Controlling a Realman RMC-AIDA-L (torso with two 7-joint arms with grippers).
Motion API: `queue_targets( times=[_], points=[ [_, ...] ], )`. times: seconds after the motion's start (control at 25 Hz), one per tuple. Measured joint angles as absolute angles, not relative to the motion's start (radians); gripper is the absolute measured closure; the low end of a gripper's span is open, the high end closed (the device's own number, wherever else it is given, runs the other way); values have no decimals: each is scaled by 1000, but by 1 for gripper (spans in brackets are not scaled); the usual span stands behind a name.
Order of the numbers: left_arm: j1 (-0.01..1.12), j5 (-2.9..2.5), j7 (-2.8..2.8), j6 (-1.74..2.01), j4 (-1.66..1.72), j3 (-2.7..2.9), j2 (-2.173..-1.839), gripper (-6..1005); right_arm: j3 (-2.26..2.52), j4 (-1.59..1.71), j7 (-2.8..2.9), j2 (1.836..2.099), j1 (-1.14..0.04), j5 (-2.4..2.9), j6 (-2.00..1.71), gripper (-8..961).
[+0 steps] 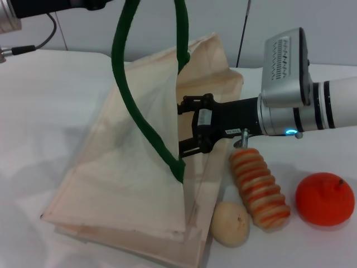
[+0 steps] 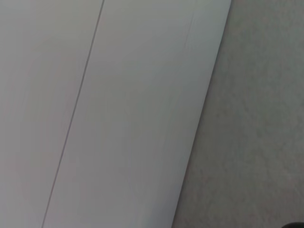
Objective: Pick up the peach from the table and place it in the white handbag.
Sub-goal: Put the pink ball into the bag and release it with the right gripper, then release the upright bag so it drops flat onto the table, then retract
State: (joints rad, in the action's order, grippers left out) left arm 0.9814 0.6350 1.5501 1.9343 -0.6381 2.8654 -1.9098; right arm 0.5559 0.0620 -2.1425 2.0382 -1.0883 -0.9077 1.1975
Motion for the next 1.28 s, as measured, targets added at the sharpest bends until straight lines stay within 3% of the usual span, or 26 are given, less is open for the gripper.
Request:
queue_targets(
  times=[0.84,1.28],
  points=[
    [937,638,1552,1896,-637,2864,-1905,836,217,267,-2085,2019,-831,-911,1188,59],
    [936,642,1553,1882,-637,2864,-1911,833,65,294,-2092,2016,-776,-938,1183,60]
  ],
)
